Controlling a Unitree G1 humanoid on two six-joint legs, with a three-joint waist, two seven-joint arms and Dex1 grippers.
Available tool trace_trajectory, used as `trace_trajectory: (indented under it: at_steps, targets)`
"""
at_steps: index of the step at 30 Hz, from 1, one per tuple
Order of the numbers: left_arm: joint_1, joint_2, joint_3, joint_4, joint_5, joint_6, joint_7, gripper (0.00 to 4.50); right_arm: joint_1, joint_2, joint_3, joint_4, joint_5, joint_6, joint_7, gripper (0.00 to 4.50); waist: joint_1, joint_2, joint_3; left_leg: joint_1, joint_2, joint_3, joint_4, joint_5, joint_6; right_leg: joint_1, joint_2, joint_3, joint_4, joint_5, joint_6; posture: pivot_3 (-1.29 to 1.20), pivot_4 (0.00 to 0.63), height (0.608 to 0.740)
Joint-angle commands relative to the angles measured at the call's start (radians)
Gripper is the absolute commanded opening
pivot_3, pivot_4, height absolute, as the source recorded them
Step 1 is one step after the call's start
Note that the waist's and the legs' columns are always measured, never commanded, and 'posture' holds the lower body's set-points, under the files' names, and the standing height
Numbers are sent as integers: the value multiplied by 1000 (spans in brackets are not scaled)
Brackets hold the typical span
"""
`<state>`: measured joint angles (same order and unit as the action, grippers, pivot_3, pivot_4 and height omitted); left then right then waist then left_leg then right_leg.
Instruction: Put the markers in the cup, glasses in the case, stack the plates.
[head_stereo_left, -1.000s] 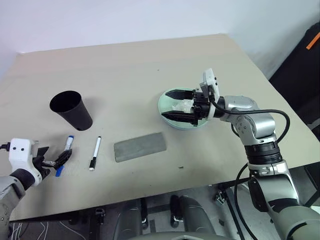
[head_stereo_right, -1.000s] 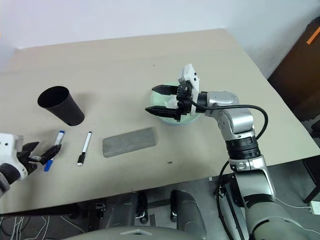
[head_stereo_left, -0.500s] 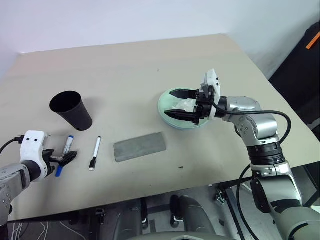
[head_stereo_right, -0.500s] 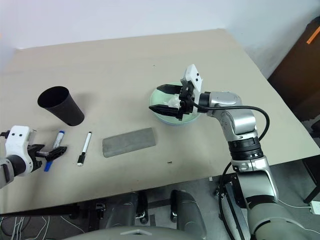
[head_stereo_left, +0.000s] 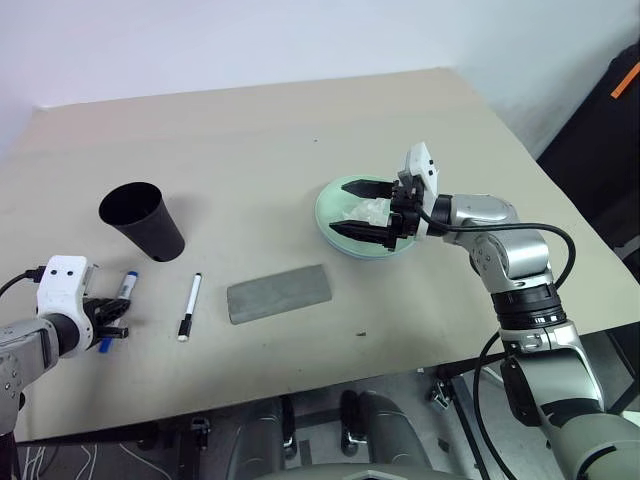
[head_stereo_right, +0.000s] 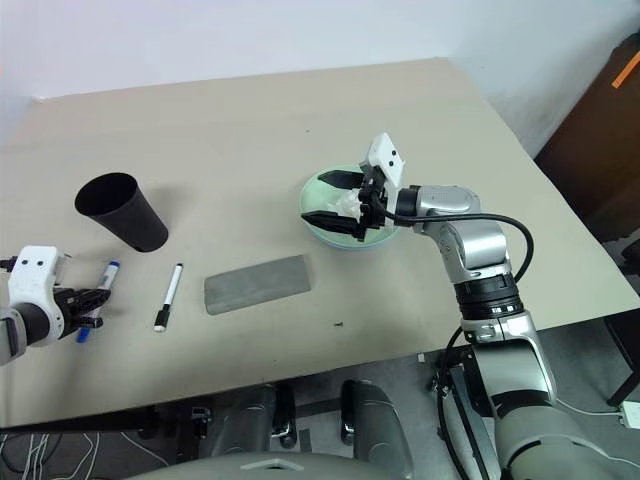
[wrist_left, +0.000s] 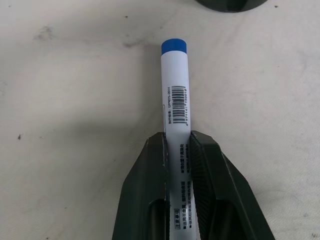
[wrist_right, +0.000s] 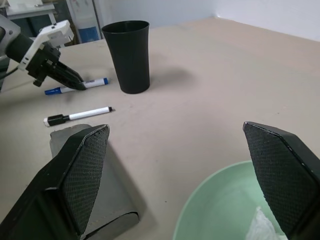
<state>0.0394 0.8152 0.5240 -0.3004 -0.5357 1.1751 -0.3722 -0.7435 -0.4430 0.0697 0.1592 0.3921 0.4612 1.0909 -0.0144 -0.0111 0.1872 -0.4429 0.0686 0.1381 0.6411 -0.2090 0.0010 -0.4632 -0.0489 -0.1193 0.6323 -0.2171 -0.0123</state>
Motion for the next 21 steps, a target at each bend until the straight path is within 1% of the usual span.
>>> trace_trajectory:
  at_steps: [1, 3, 6, 9, 11, 13, 15, 16, 19, 21]
  targets:
    - [-13, 19, 9, 51, 70, -1, 49, 277, -28, -3, -9, 10, -14, -45, -6, 4500, -1, 0, 0, 0, 0, 0, 0, 0, 0, 0, 0, 0, 0, 0, -1, 0, 150, 740]
    - [-37, 12, 17, 82, 96, -29, 75, 277, -29, 0, -18, 1, 5, -34, 3, 4500, -3, 0, 0, 0, 0, 0, 0, 0, 0, 0, 0, 0, 0, 0, -1, 0, 150, 740]
    - [-84, 3, 20, 141, 165, -159, 124, 277, -31, 4, -41, -25, 49, -13, 20, 4500, -1, 0, 0, 0, 0, -1, 0, 0, 0, -1, 1, 0, 1, 1, 0, 0, 150, 740]
    - [-122, -4, 18, 227, 234, -377, 137, 277, -36, 12, -61, -34, 79, -26, 25, 4500, 1, 0, 0, 0, 0, -1, 1, 0, 0, 0, 1, 0, 1, 2, -1, 0, 150, 740]
    - [-152, -18, 36, 305, 264, -567, 132, 277, -34, 16, -71, -53, 108, -18, 30, 4500, 3, 0, 0, -1, 0, -1, 2, 0, 0, 0, 0, 0, 1, 2, -1, 0, 150, 740]
    - [-182, -16, 53, 366, 301, -712, 156, 277, -26, 12, -74, -83, 132, 3, 34, 4500, 3, -1, 0, -1, 0, 0, 2, 0, 0, 0, 0, 0, 0, 2, -1, 0, 150, 740]
    - [-219, -11, 68, 420, 307, -861, 140, 277, -20, 9, -72, -100, 143, 12, 28, 4500, 3, -1, 0, -2, 0, 0, 2, 0, 0, 0, -1, 0, -1, 2, -1, 0, 150, 740]
    - [-253, -15, 85, 438, 289, -947, 120, 277, -15, 9, -69, -104, 144, 13, 25, 4500, 3, -2, 0, -2, 0, 0, 2, 0, 0, 0, -1, 0, -1, 2, -1, 0, 150, 740]
    - [-352, -38, 119, 450, 202, -1110, 43, 277, -2, 11, -60, -111, 142, 6, 20, 4500, 7, -2, 0, -3, 0, 0, 2, 0, 0, -1, -1, 0, -1, 2, -1, 0, 150, 740]
    - [-401, -55, 122, 437, 140, -1189, -37, 277, -1, 15, -58, -112, 142, 5, 15, 4500, 5, -2, 0, -3, 0, 0, 3, 0, 0, 0, -1, 0, -1, 2, -1, 0, 150, 740]
